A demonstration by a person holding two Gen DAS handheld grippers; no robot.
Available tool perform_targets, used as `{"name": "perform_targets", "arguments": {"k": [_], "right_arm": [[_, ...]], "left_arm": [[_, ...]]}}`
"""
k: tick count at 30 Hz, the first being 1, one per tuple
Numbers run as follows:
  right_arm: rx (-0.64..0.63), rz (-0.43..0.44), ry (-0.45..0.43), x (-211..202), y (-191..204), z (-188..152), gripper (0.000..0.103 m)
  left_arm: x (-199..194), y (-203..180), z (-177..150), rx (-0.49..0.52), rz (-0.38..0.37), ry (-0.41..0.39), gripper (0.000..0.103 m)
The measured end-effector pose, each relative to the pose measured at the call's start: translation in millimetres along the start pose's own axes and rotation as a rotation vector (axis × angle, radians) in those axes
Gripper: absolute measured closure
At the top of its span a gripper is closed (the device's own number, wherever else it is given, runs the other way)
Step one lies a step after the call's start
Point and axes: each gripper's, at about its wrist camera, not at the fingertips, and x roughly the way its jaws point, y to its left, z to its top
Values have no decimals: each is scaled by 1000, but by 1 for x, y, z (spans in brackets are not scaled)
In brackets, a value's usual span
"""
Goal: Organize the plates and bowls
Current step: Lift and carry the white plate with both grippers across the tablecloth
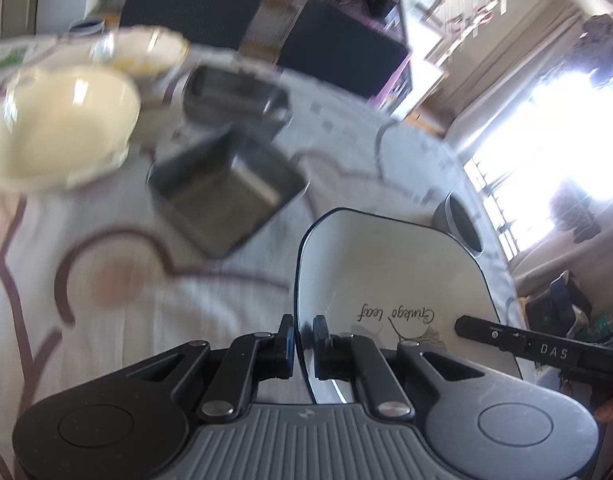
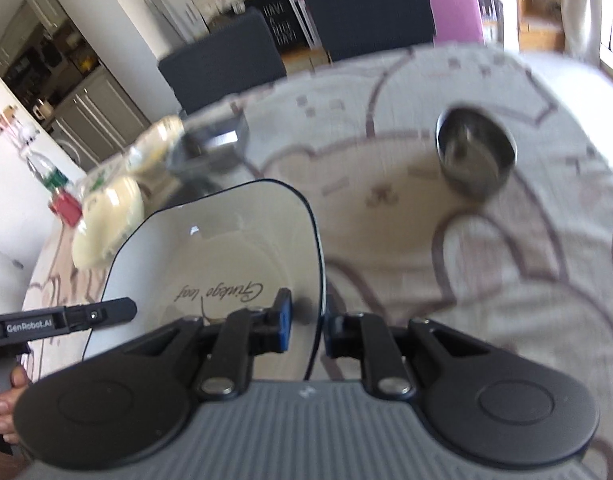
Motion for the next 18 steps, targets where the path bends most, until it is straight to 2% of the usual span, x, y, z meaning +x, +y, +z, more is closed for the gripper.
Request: {"name": "perform_targets", "arguments": {"k": [7,8,10,18], "right_arm": [[-17,-52,131,32,1,-15,83],[-18,-54,143,29,2,-27,83],[-19,-55,164,35,6,-31,83],[-24,-81,200,54,11,-29,81]], "left_arm": [[24,15,-9,-38,52,99,92],[27,17,-9,-43,60,104,92],[33,19,-8,-42,82,107,91],[43,22,-7,-54,108,115,90]]}}
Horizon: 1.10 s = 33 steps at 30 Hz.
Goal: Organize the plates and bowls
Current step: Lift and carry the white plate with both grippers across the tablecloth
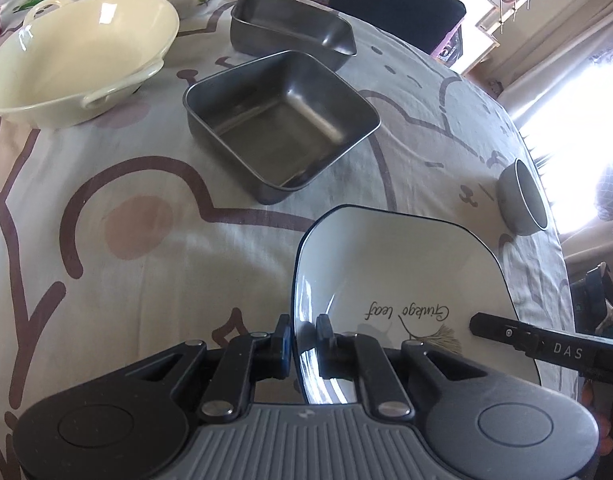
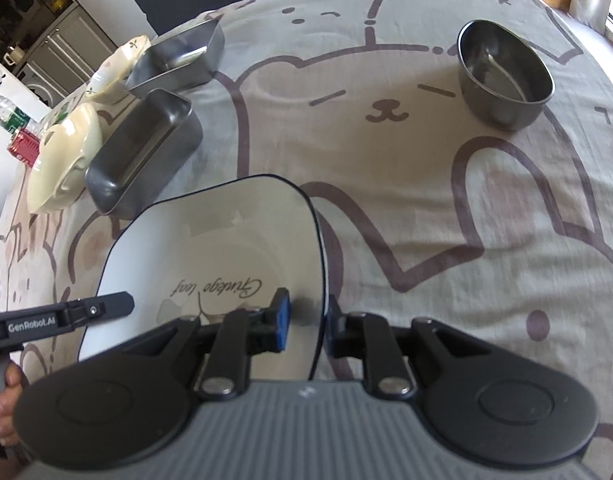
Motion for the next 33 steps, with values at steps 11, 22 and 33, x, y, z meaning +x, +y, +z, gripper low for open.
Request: {"name": "perform_targets", "arguments": {"k": [11,22,33], "right_arm": [[9,-18,4,8,1,7,79],[-73,-87,39,16,11,1,81],[-90,-102,21,17,11,4,81]], "left_arm": [[5,-2,3,-4,16,-15,90],[8,-6,0,38,39,-14,90],[11,-9,3,65,41,-27,90]]}}
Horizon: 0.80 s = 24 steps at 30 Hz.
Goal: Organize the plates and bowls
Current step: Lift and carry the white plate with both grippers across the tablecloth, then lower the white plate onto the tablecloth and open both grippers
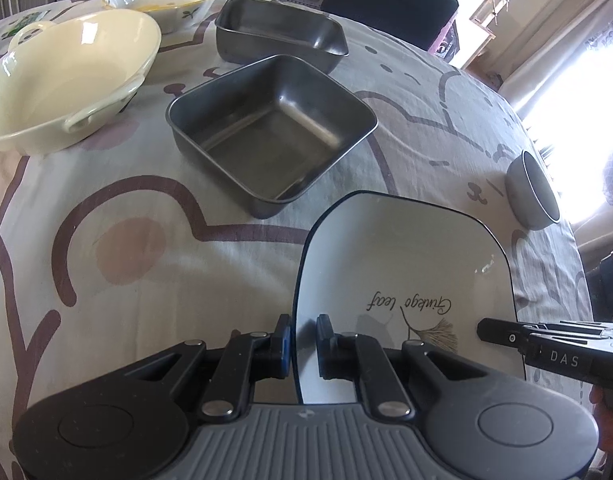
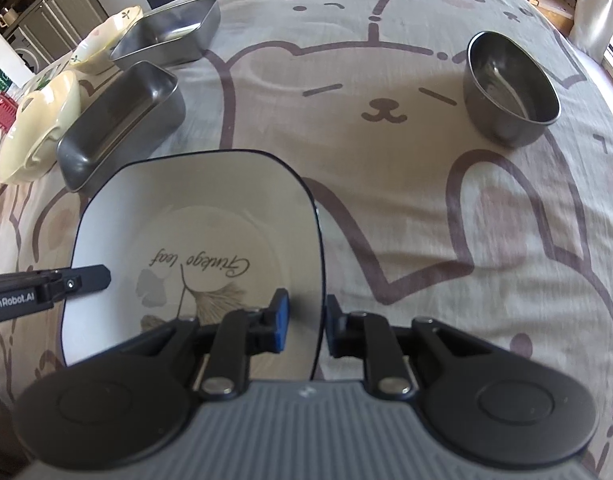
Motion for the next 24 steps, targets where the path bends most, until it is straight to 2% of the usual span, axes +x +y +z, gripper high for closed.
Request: {"name": "perform_targets", "arguments": {"k": [8,12,14,16,18,19,21,23,24], "right_arm": [[-27,3,-7,-1,0,-4,79],[-50,-6,-14,-2,4,-7,76],[-61,-16,-18,-2,4,-10,68],[-70,-24,-21,-3,3,-11,65],[-62,-20,-17,-3,1,-13,60],[-57,-22,-15,-3,0,-13,56],[-49,-29,-14,-3,-3,-14,50],[-39,-46,-10,-4,-5,-15,42],[-34,-51,-8,-4,-6,-15,41]], "left_arm": [[1,-2,2,34,-3,15,87],[4,-1,0,51,10,48,71],[4,-1,-2,61,13,50,69],[3,-1,-3,65,18,50,62],[3,-1,-4,62,24,51,48],[2,-1,-5,61,27,52,43],[2,-1,-5,59,38,58,26],[0,0,-5,52,45,60,20],[0,0,-5,50,45,60,19]]}}
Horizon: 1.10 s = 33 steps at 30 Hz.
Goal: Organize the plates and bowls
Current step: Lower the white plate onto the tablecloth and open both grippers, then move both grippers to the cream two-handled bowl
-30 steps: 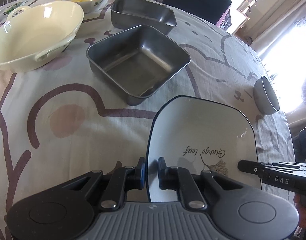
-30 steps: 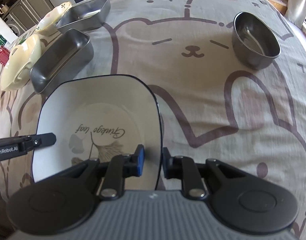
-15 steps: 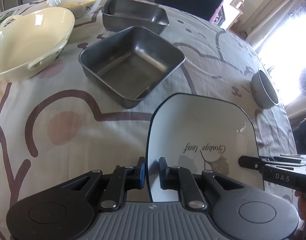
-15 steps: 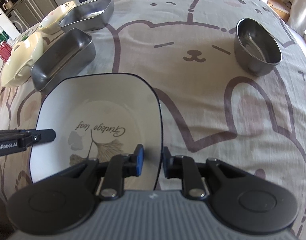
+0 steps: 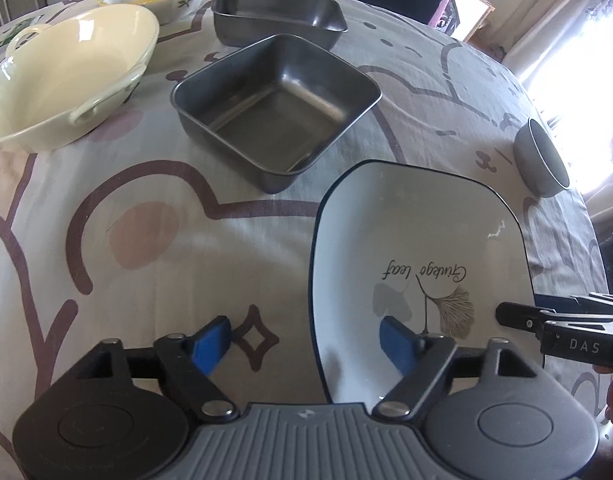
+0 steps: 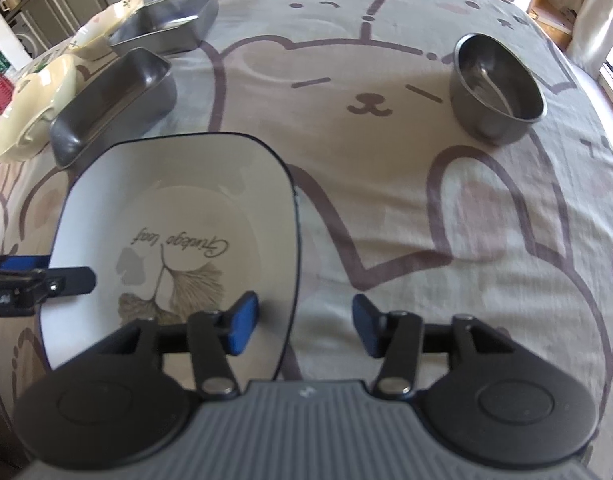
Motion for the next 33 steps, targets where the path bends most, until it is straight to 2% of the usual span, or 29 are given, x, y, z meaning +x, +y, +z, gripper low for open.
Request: {"name": "perform_targets", "arguments": {"k": [3,8,11,14,19,26,33], "right_arm": [[16,5,1,-2,-6,-2,37],[24,-24,-38,-12,-9,-7,16],[28,-13,-69,-21,-8,-11,7],[28,-15,-91,-29,-8,-16,2],[23,-7,-119,-45,-6,-24,0],[7,16,-165,-71,2,-35,0],[-14,38,-251,-101,13,-44,0]], "left_arm": [[-3,2,-1,-3,8,-1,10],[-10,4,-3,3,1,-12,3],[-18,2,-6,26,9,-37,2],[-27,-1,-10,50,13,-61,0],[-43,-5,-16,74,12,-96,0],[-68,-9,-25,93,-27,-131,0],[-92,-9,-35,109,-51,-172,0]]}}
